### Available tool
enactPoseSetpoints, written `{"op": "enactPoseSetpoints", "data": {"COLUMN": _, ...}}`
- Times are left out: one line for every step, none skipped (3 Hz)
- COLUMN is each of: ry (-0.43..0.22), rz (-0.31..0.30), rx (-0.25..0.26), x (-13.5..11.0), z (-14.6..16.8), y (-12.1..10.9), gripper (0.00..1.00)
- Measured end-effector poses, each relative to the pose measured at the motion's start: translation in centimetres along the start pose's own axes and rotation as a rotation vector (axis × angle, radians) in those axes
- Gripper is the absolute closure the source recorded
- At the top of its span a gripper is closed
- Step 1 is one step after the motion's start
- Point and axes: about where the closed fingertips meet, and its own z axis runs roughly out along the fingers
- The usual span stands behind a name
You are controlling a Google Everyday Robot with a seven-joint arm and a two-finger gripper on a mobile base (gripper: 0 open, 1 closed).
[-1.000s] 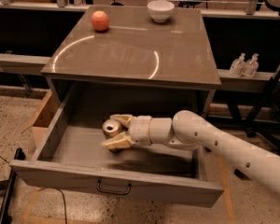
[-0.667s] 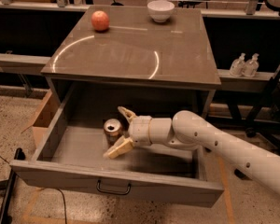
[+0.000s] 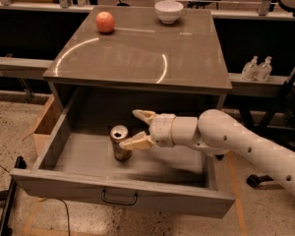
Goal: Place orange can into top drawer
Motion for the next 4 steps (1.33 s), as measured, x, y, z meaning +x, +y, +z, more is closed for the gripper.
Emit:
{"op": "enactPoseSetpoints", "data": {"ry": 0.067, "rz": -0.002, "rx": 0.045, "x": -1.4, "z": -4.8, "y": -1.5, "gripper": 0.23}}
{"op": "enactPoseSetpoints", "data": {"ry": 0.131, "rz": -0.014, "rx": 0.099, "x": -3.4, "z": -9.9, "y": -2.2, "gripper": 0.34}}
{"op": "enactPoseSetpoints", "data": {"ry": 0.059, "rz": -0.038, "rx": 0.119, "x": -6.4, "z": -14.6, "y": -3.2, "gripper": 0.53}}
{"op": "enactPoseSetpoints", "data": {"ry": -0.113, "rz": -0.067, "rx": 0.171, "x": -8.1, "z": -16.9, "y": -4.3, "gripper": 0.75}}
